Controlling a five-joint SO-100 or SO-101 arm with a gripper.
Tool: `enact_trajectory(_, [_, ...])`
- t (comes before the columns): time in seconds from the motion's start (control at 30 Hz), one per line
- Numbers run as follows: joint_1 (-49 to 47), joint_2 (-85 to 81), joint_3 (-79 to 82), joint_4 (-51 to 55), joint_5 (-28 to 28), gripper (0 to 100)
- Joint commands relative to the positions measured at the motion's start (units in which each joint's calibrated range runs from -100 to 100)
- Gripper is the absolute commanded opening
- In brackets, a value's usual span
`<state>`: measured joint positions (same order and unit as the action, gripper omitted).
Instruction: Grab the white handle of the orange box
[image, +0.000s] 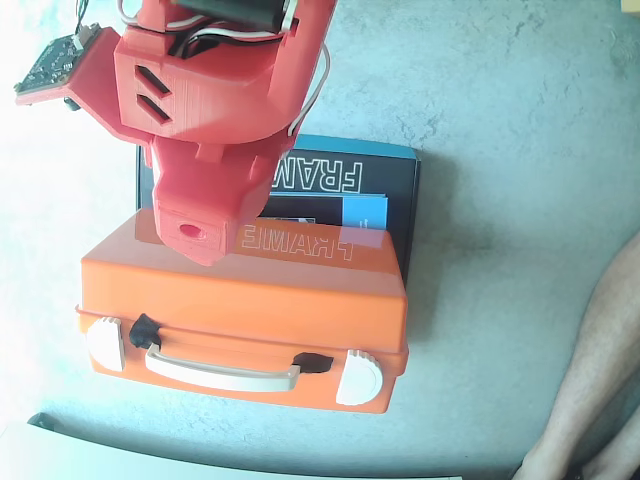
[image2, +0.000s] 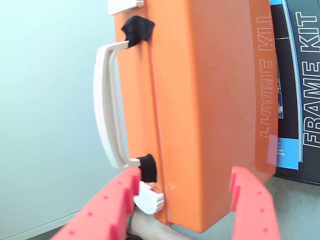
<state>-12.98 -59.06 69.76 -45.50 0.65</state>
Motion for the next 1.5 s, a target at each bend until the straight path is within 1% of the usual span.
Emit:
enact_trajectory(0.0, [0.46,5.96,-2.99,0.41,-0.21,21])
enact_trajectory(0.1, [0.39,8.15,-5.2,1.0,-0.84,21])
enact_trajectory(0.2, [0.39,7.9,-8.39,7.85,-0.84,21])
enact_trajectory(0.3, [0.39,5.79,-13.53,17.84,-0.42,22])
enact_trajectory(0.47, [0.46,0.9,-18.85,30.7,-0.63,22])
enact_trajectory(0.53, [0.46,-0.62,-20.8,37.13,-0.78,22])
enact_trajectory(0.63, [0.46,-1.3,-25.49,49.9,-1.78,22])
enact_trajectory(0.73, [1.94,-0.79,-29.75,57.68,-1.93,22])
enact_trajectory(0.97, [5.73,2.58,-33.2,58.28,-2.25,22])
enact_trajectory(1.47, [7.82,22.49,-51.1,58.19,-1.78,22])
